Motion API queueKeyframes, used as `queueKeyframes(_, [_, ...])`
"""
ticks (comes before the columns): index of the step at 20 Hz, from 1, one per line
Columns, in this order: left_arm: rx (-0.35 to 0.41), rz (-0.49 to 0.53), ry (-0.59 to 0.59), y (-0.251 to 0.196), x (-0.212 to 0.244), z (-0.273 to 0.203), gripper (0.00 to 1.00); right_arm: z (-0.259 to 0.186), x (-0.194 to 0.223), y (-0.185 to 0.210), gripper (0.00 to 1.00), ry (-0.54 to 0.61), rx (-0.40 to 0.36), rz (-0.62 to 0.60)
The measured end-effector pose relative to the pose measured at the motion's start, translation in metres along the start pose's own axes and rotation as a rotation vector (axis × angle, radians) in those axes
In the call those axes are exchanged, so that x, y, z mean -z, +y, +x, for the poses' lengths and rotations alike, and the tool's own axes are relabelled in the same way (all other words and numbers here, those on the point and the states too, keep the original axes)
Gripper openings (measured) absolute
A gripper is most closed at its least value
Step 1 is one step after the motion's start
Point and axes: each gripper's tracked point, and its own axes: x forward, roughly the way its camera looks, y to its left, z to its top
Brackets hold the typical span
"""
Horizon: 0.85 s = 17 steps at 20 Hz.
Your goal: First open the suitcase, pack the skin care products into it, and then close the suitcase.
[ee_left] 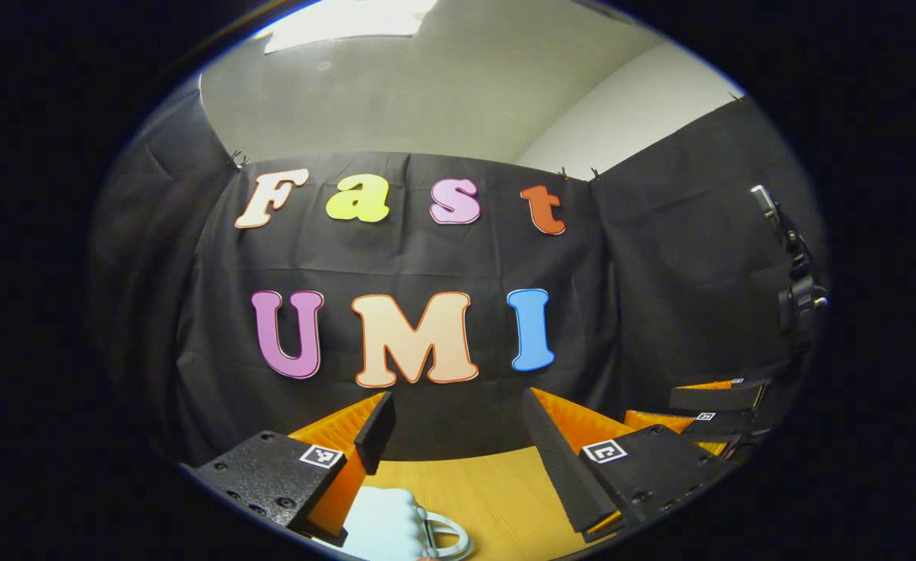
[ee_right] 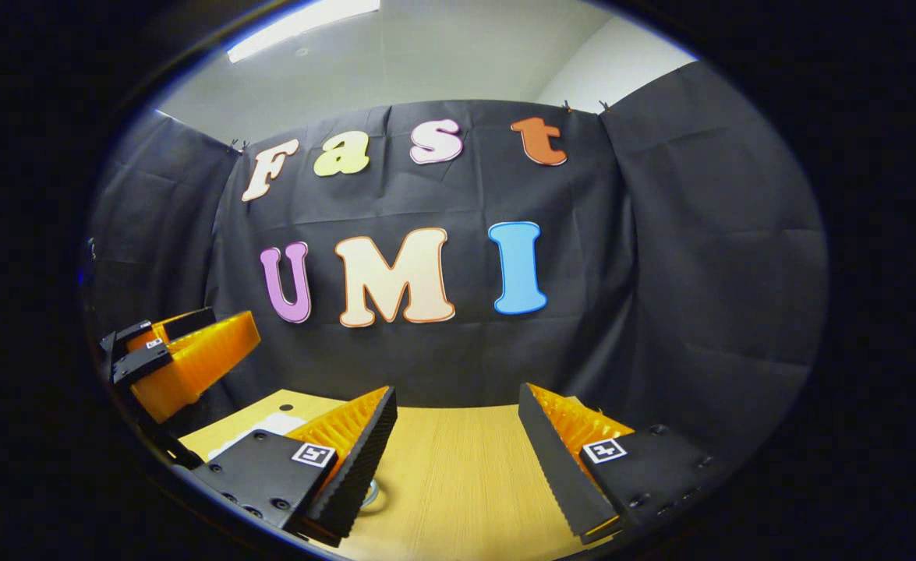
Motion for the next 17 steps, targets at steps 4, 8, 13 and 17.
queueKeyframes(4, [-0.006,-0.001,0.05,0.012,0.018,0.005,0.95,-0.008,0.0,-0.004,0.99,-0.003,0.007,-0.025])
queueKeyframes(8, [-0.03,0.007,0.086,0.023,0.025,0.004,0.95,-0.011,0.002,-0.003,0.99,0.018,0.011,-0.028])
queueKeyframes(13, [-0.047,-0.007,0.097,0.042,0.025,0.008,0.95,-0.011,-0.008,0.004,0.98,-0.002,0.009,-0.046])
queueKeyframes(17, [-0.048,-0.005,0.095,0.047,0.024,0.008,0.95,-0.012,-0.016,0.01,0.99,-0.022,0.009,-0.064])
